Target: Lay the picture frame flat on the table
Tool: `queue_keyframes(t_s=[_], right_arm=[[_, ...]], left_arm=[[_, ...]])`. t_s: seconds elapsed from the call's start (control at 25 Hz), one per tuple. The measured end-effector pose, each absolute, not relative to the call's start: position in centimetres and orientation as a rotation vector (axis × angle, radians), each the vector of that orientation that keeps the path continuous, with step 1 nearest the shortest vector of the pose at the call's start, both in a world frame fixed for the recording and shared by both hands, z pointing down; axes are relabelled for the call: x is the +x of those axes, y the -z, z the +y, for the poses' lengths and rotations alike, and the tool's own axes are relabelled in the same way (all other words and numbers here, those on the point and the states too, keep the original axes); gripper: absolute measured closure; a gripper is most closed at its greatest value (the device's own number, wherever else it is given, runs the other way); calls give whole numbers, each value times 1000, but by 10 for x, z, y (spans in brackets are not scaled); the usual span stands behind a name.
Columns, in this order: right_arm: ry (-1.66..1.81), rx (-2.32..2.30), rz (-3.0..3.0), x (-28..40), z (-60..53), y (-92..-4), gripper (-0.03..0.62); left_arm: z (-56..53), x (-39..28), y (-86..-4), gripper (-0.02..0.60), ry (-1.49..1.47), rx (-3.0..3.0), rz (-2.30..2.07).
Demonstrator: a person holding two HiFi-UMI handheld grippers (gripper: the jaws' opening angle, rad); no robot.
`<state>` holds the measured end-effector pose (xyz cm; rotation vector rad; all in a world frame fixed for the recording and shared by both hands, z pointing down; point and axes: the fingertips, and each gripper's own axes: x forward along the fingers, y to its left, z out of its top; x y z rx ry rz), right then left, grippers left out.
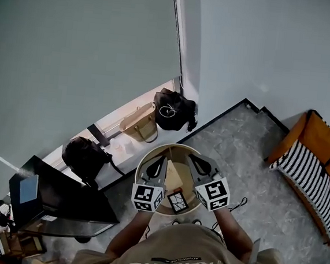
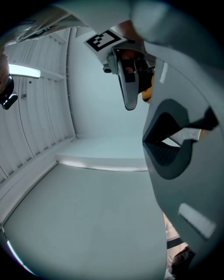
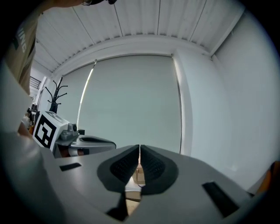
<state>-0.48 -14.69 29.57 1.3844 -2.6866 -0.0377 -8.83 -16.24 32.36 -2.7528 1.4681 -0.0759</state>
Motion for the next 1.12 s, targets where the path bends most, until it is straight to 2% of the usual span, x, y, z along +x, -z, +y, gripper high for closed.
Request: queue_keyframes(t_s=[0.48,1.12], right_arm=[[-21,1386,-2682,10,-133,-316,586],[-32,1288,-2716,-5,-113,-323,586]], left_arm=[[-148,-77,-330,575,98,-2779,1472],[-132,-77,-355,575,140,-2911,1503]])
